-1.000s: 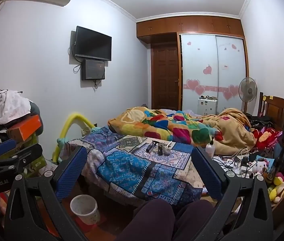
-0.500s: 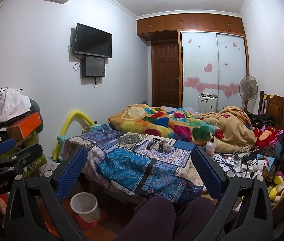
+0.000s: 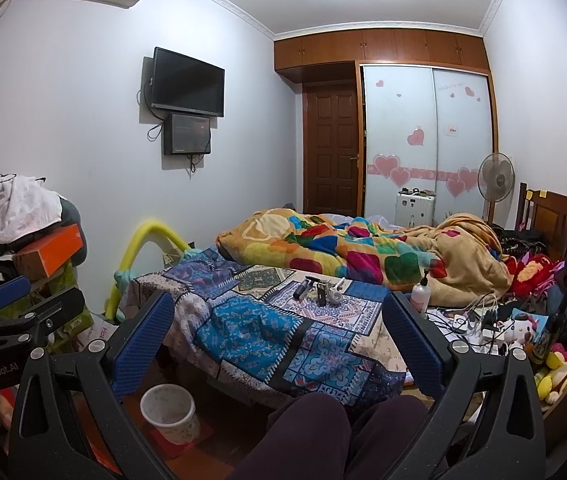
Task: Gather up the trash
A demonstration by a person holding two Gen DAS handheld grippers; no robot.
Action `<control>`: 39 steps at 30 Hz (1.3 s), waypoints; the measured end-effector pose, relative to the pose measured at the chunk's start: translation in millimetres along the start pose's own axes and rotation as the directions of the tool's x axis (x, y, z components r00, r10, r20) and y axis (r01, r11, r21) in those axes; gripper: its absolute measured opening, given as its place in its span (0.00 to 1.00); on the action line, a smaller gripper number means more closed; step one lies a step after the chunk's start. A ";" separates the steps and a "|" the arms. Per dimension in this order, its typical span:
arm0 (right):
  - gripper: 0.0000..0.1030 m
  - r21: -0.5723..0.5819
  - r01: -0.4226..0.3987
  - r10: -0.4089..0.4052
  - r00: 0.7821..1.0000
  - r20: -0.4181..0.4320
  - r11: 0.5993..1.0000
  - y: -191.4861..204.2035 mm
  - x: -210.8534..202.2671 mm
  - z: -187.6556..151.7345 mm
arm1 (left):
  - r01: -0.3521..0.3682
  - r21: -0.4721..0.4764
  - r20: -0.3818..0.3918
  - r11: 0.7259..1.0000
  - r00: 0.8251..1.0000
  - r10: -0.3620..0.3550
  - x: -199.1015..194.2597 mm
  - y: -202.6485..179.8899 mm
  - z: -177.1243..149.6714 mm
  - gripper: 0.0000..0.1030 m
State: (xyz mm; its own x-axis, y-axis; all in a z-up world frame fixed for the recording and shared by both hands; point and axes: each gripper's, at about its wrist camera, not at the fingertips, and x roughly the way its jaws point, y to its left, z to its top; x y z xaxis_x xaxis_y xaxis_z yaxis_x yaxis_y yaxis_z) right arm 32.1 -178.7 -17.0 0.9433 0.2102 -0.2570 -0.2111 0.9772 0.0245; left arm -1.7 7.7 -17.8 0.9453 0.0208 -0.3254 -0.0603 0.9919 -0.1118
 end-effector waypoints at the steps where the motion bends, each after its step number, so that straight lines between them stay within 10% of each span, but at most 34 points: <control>1: 1.00 0.000 0.002 -0.002 1.000 0.000 1.000 0.2 0.0 0.0 | 0.000 0.000 0.000 1.000 1.000 0.000 0.0 0.1 0.0 0.99; 39: 1.00 0.003 -0.007 0.007 1.000 -0.011 1.000 1.4 4.6 3.0 | -0.009 0.002 -0.017 1.000 1.000 0.009 7.2 -1.4 1.7 0.99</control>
State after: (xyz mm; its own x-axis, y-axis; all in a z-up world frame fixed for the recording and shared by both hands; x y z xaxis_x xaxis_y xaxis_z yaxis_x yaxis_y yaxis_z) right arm 36.9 -176.3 -15.2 0.9388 0.2171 -0.2676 -0.2173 0.9757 0.0291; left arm 5.8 6.7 -18.4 0.9391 0.0271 -0.3427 -0.0679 0.9919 -0.1074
